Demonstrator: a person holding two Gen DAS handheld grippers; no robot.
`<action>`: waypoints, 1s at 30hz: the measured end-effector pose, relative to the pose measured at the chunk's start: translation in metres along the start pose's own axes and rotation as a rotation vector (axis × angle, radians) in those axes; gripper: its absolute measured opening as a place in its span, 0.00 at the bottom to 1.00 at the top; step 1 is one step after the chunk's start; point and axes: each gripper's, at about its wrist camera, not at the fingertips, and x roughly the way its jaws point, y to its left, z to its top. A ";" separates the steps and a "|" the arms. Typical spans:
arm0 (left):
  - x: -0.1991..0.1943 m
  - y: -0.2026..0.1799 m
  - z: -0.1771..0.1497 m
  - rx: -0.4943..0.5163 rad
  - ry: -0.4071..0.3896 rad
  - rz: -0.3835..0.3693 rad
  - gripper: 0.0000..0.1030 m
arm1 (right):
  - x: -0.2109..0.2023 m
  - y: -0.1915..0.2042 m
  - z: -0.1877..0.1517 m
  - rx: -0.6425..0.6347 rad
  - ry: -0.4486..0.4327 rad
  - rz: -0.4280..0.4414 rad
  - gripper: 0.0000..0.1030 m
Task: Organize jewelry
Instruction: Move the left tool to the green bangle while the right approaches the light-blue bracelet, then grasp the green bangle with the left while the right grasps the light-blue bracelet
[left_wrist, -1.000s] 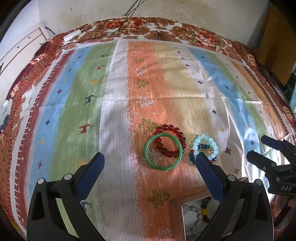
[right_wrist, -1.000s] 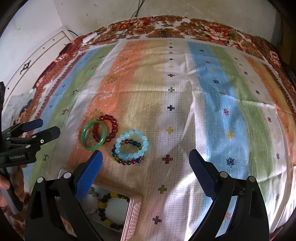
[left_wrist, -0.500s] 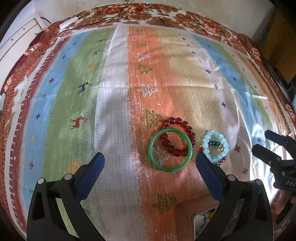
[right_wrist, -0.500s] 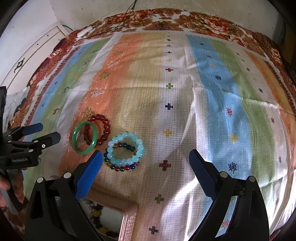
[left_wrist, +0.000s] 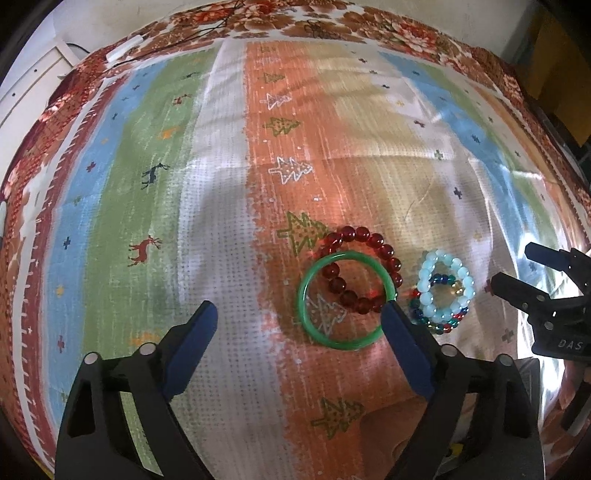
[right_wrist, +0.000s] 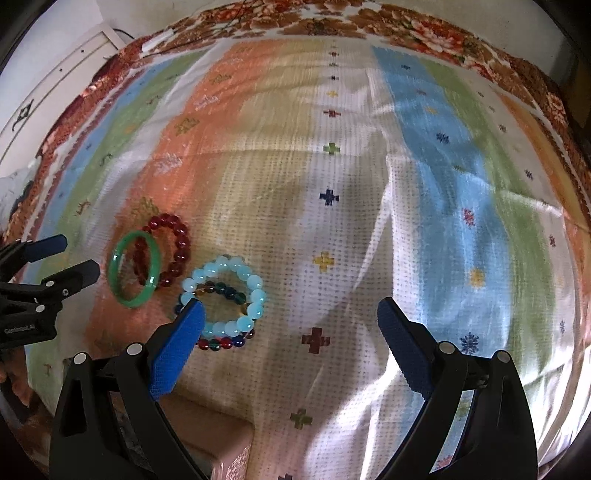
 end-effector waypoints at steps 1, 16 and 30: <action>0.001 0.000 0.000 0.002 0.002 0.001 0.80 | 0.003 -0.001 0.001 0.002 0.007 0.001 0.92; 0.018 -0.004 -0.003 0.011 0.041 0.008 0.64 | 0.023 0.000 0.009 0.023 0.048 -0.004 0.81; 0.026 -0.005 0.000 0.028 0.060 0.012 0.57 | 0.044 0.003 0.011 0.009 0.093 -0.021 0.61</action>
